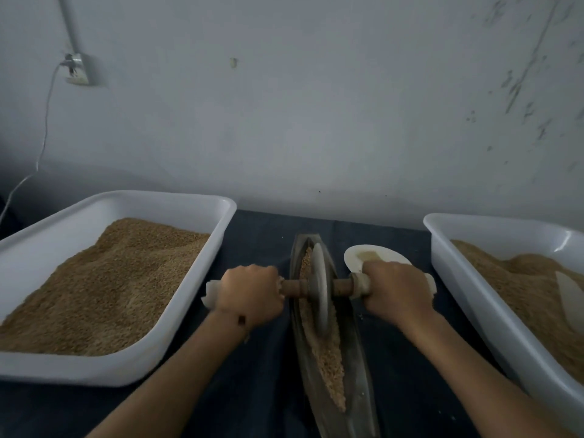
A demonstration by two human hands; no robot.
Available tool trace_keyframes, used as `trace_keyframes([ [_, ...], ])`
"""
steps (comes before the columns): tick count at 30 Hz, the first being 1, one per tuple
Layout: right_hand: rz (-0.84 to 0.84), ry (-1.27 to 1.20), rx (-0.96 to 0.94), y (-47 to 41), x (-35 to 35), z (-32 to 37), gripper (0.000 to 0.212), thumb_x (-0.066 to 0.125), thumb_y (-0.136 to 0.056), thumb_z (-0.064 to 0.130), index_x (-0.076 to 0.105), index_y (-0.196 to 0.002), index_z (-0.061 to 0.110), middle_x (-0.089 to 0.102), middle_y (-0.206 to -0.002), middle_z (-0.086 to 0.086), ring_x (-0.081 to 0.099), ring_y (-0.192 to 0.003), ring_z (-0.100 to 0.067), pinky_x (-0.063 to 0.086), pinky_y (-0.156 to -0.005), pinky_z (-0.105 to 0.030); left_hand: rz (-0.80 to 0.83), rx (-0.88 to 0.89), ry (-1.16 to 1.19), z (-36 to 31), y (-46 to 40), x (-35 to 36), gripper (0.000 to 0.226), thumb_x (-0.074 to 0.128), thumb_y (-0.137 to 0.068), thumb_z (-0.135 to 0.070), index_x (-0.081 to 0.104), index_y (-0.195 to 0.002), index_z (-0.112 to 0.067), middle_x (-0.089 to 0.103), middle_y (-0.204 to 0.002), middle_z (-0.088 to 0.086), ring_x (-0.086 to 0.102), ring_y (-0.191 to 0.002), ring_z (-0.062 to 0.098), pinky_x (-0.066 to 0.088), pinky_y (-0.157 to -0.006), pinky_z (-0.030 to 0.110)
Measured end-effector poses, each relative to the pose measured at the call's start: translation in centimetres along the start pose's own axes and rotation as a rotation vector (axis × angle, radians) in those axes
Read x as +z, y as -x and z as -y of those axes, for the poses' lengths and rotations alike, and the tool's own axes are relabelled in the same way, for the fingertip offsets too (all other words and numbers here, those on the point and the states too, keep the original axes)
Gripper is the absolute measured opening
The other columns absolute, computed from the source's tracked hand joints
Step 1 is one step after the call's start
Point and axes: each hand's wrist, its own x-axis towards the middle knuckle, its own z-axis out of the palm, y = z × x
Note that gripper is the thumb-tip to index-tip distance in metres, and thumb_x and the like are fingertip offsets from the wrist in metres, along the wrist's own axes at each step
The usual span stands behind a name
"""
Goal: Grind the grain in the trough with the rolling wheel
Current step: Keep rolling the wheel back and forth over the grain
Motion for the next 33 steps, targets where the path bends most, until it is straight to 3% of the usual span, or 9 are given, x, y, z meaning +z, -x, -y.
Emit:
trace_keyframes([
  [2, -0.308, -0.028, -0.09, 2.7, 0.3, 0.1, 0.025, 0.078, -0.054, 0.012, 0.056, -0.065, 0.014, 0.055, -0.058, -0.002, 0.05, -0.048, -0.022, 0.033, -0.043, -0.027, -0.301, 0.097, -0.021, -0.8, 3.1, 0.5, 0.022, 0.066, -0.075, -0.027, 0.049, -0.063, -0.02, 0.055, -0.057, -0.003, 0.049, -0.046, 0.015, 0.041, -0.047, 0.027],
  [4, -0.509, -0.075, -0.131, 5.0, 0.8, 0.1, 0.02, 0.074, -0.063, 0.005, 0.055, -0.063, 0.011, 0.052, -0.057, -0.005, 0.048, -0.049, -0.022, 0.038, -0.045, -0.031, -0.5, 0.163, -0.018, -1.3, 5.4, 0.8, 0.023, 0.073, -0.065, -0.017, 0.051, -0.058, -0.015, 0.05, -0.05, 0.0, 0.046, -0.04, 0.017, 0.042, -0.041, 0.03],
  [8, -0.601, -0.122, -0.188, 7.2, 1.4, -0.4, 0.01, 0.055, -0.08, 0.013, 0.063, -0.073, 0.011, 0.058, -0.066, -0.004, 0.053, -0.059, -0.02, 0.043, -0.055, -0.033, -0.567, 0.183, -0.08, -1.5, 7.4, 0.8, 0.021, 0.072, -0.062, -0.015, 0.052, -0.059, -0.014, 0.049, -0.053, 0.001, 0.044, -0.043, 0.018, 0.041, -0.041, 0.03],
  [11, -0.566, -0.097, -0.188, 6.1, 0.9, 0.0, 0.006, 0.063, -0.071, 0.005, 0.062, -0.071, 0.011, 0.056, -0.062, -0.004, 0.052, -0.055, -0.021, 0.04, -0.052, -0.031, -0.524, 0.212, -0.042, -1.3, 6.8, 1.1, 0.024, 0.075, -0.056, -0.015, 0.051, -0.057, -0.015, 0.048, -0.05, 0.0, 0.044, -0.039, 0.017, 0.039, -0.039, 0.027],
  [15, -0.254, -0.033, -0.106, 2.3, 0.2, 0.1, 0.026, 0.077, -0.052, 0.011, 0.055, -0.063, 0.017, 0.054, -0.055, 0.0, 0.051, -0.047, -0.022, 0.026, -0.047, -0.025, -0.211, 0.077, -0.045, -0.4, 2.8, 0.4, 0.018, 0.062, -0.075, -0.033, 0.048, -0.068, -0.023, 0.048, -0.059, -0.01, 0.046, -0.05, 0.01, 0.032, -0.049, 0.023],
  [19, 0.225, -0.016, 0.042, -1.9, 0.4, -0.9, 0.003, 0.054, -0.074, 0.028, 0.053, -0.071, 0.029, 0.052, -0.066, 0.01, 0.046, -0.058, -0.01, 0.023, -0.048, -0.026, 0.106, -0.004, -0.02, 0.3, -1.9, 0.1, 0.021, 0.046, -0.083, -0.038, 0.049, -0.066, -0.025, 0.053, -0.065, -0.008, 0.051, -0.057, 0.008, 0.036, -0.051, 0.024],
  [24, 0.412, -0.101, 0.117, -5.2, 0.5, -1.3, 0.008, 0.051, -0.072, 0.027, 0.058, -0.07, 0.027, 0.056, -0.07, 0.009, 0.052, -0.065, -0.015, 0.038, -0.057, -0.029, 0.305, -0.044, 0.046, 0.3, -4.7, -0.9, 0.018, 0.05, -0.079, -0.034, 0.058, -0.07, -0.021, 0.06, -0.069, -0.003, 0.058, -0.064, 0.014, 0.047, -0.06, 0.025],
  [28, 0.15, -0.123, 0.142, -0.9, 1.2, -0.7, 0.003, 0.055, -0.074, 0.028, 0.053, -0.073, 0.026, 0.056, -0.068, 0.009, 0.057, -0.067, -0.017, 0.036, -0.055, -0.03, 0.116, 0.023, -0.079, -0.8, -2.1, -1.4, 0.023, 0.05, -0.084, -0.038, 0.05, -0.069, -0.022, 0.057, -0.067, -0.006, 0.052, -0.058, 0.01, 0.04, -0.056, 0.025],
  [33, -0.265, -0.149, 0.033, 7.1, 1.1, 0.0, 0.035, 0.084, -0.054, 0.011, 0.055, -0.068, 0.023, 0.053, -0.061, 0.007, 0.048, -0.051, -0.012, 0.034, -0.049, -0.024, -0.391, 0.202, -0.125, -2.6, 5.2, -1.0, 0.029, 0.078, -0.061, -0.025, 0.049, -0.06, -0.019, 0.051, -0.054, -0.002, 0.044, -0.046, 0.015, 0.035, -0.049, 0.027],
])
